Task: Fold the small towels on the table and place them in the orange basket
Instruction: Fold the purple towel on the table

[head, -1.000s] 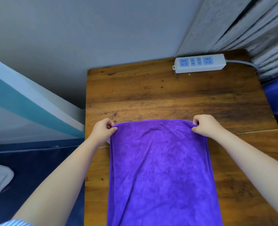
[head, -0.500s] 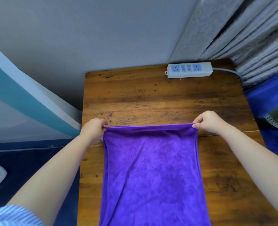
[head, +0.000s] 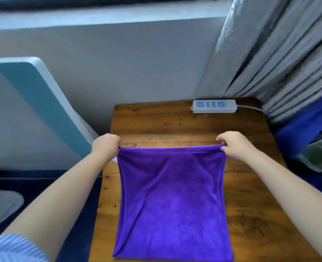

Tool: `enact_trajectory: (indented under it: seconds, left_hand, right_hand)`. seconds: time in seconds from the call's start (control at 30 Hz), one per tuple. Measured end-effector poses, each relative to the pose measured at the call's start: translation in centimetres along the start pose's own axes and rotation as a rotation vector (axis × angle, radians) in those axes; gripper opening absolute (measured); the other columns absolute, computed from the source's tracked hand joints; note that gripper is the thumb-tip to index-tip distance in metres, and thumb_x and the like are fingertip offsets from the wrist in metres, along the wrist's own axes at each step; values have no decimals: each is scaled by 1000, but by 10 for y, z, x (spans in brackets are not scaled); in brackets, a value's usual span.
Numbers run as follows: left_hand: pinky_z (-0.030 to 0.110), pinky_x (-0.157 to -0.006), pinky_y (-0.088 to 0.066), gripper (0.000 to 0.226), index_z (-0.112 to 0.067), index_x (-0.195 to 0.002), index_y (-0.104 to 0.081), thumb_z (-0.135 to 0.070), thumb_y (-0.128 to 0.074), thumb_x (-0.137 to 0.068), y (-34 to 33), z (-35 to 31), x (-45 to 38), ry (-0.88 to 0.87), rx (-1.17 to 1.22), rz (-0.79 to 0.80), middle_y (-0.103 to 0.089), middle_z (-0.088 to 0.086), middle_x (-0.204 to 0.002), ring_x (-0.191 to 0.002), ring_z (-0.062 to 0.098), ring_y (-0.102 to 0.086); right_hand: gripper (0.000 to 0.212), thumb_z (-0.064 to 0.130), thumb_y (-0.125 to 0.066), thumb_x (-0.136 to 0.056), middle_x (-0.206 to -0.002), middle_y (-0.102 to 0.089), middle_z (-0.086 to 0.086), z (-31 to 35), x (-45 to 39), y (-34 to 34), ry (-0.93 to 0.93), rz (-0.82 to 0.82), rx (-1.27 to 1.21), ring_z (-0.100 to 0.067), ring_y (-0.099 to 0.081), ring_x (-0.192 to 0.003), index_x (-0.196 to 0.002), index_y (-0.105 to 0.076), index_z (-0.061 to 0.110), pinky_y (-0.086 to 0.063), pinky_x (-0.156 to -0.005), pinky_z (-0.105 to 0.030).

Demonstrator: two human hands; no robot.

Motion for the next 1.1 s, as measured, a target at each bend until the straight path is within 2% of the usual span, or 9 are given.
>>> enact_trajectory:
  seconds: [0.13,0.3,0.37,0.5,0.53,0.7,0.83,0.97,1.1]
  left_hand:
    - [33,-81,-49,20,-13,-103,-69,-12,-54,-89,43,10,16,56,240,-212,-67,11,-109,-103,31,-60]
    - [31,-84,-45,19,2,-98,-67,-3,-54,-85,103,40,56,219,1140,-733,-68,21,-100,-91,27,-61]
    - [31,-83,-44,17,2,-96,-67,-2,-55,-85,117,46,74,137,1076,-778,-68,21,-100,-94,30,-62]
    - [33,-83,-45,22,-7,-101,-69,-7,-52,-86,110,61,96,57,477,-420,-64,16,-111,-105,34,-57]
    - [33,-82,-45,23,-7,-102,-69,-8,-52,-87,111,67,103,73,439,-409,-63,17,-112,-105,35,-56]
    - [40,-78,-42,18,8,-97,-64,-1,-51,-88,136,84,143,52,655,-819,-61,26,-103,-98,39,-56]
    - [37,-81,-43,19,3,-100,-61,-7,-48,-90,125,83,147,-9,493,-598,-58,21,-110,-103,36,-55]
    - [39,-78,-44,20,3,-100,-59,-5,-44,-91,130,90,161,43,544,-697,-56,22,-109,-97,40,-56]
    - [37,-80,-44,19,1,-102,-58,-5,-43,-91,133,83,163,18,447,-615,-56,21,-112,-101,38,-56]
  right_hand:
    - [25,4,-51,-87,-111,-58,-14,23,11,32,18,-198,98,-30,-53,-108,-107,-65,5,-45,-86,-33]
    - [32,5,-44,-77,-91,-61,-31,35,49,92,28,-761,-121,-45,-57,-92,-91,-70,-6,-46,-80,-42]
    - [37,10,-38,-74,-82,-63,-30,40,74,107,51,-922,-165,-46,-58,-81,-82,-70,-6,-48,-75,-43]
    - [27,12,-48,-85,-108,-63,-14,69,97,93,-21,-360,248,-32,-57,-105,-101,-70,10,-46,-89,-38]
    - [26,9,-50,-85,-111,-62,-13,71,105,93,-34,-324,232,-30,-56,-108,-103,-69,11,-45,-90,-37]
    - [39,7,-38,-71,-87,-60,-33,79,151,125,8,-942,-178,-47,-57,-89,-86,-70,-8,-47,-78,-44]
    - [29,2,-43,-84,-108,-55,-25,84,156,112,-75,-631,-47,-39,-54,-105,-101,-67,-1,-44,-85,-38]
    - [25,-2,-47,-85,-109,-54,-29,84,176,119,-49,-800,-114,-41,-54,-102,-102,-65,-6,-43,-82,-41]
    - [26,3,-46,-87,-113,-52,-24,78,169,112,-110,-658,-8,-40,-54,-104,-105,-64,1,-44,-83,-39]
Point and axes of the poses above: each hand's wrist, its own x-axis away from the middle knuckle, its own y-axis out of the back of the hand, z = x × y, the point moved 4 cm from there along -x, towards the middle knuckle
